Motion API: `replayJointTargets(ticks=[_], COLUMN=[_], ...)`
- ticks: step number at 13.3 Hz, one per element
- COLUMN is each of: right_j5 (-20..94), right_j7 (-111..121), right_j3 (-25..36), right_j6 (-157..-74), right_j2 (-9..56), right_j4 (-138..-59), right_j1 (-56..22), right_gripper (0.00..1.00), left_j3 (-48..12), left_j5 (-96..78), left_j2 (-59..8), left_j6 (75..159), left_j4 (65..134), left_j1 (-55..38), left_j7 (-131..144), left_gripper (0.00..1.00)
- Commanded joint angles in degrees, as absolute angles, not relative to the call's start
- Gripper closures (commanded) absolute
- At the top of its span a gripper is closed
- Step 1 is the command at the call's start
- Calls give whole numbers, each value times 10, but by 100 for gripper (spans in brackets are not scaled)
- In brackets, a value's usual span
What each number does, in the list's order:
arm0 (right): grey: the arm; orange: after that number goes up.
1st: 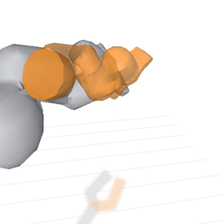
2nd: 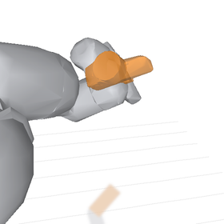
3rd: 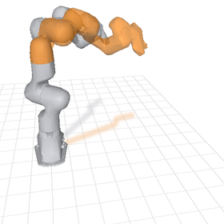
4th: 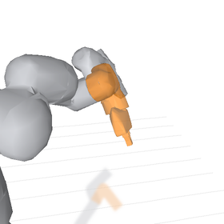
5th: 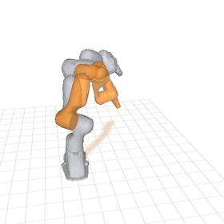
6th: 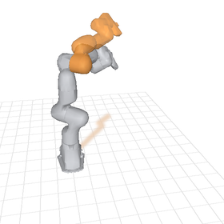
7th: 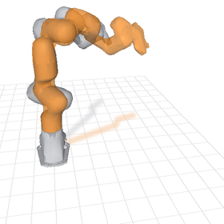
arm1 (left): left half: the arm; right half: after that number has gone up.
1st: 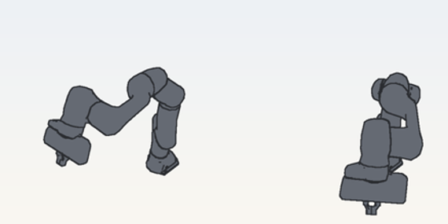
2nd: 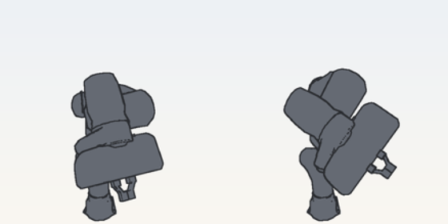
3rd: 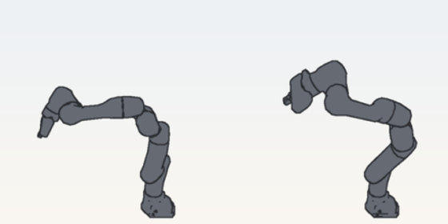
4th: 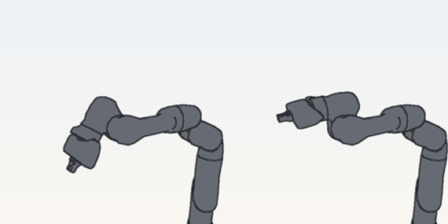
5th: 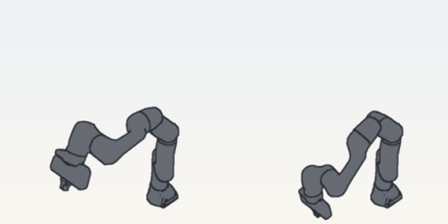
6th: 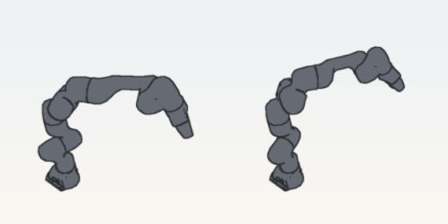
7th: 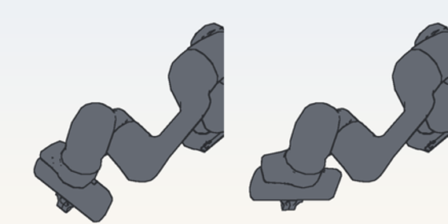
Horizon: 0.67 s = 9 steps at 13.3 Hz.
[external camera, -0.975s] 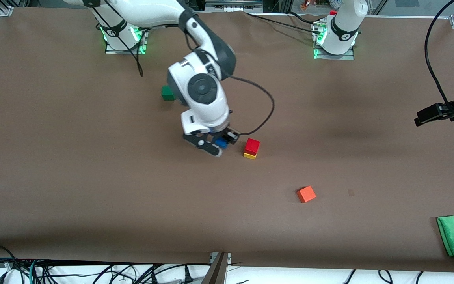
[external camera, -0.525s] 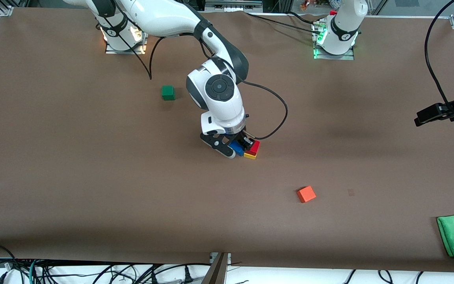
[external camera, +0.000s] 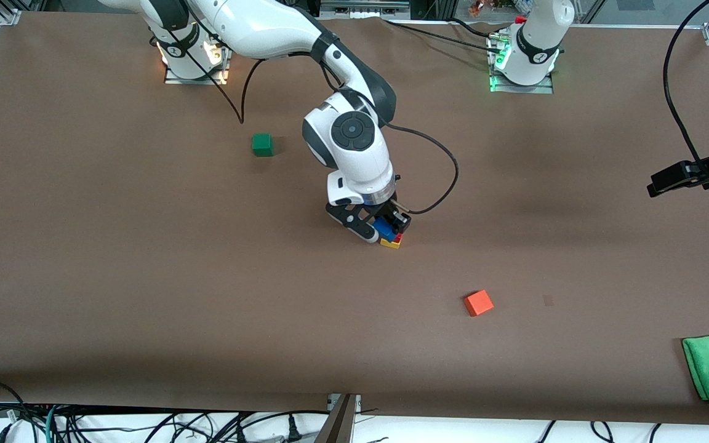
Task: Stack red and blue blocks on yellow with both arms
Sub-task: 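Lower the blue block onto the red block and open the right gripper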
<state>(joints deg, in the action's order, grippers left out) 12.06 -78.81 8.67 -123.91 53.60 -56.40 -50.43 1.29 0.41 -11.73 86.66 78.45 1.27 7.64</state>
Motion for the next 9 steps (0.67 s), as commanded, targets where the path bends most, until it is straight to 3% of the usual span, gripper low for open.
replayJointTargets(ticks=[1, 9], right_j5=[113, 80], right_j7=[-802, -795], right_j3=[86, 87], right_j6=[-1250, -1251], right_j2=[552, 555], right_j4=[-537, -538], right_j1=[-510, -521], right_gripper=[56, 51], left_j3=[15, 15], left_j5=[-7, -8], left_j2=[-114, -114], left_j6=[864, 864], left_j4=[787, 787], left_j1=[13, 13], left_j7=[67, 68], left_gripper=[0, 0])
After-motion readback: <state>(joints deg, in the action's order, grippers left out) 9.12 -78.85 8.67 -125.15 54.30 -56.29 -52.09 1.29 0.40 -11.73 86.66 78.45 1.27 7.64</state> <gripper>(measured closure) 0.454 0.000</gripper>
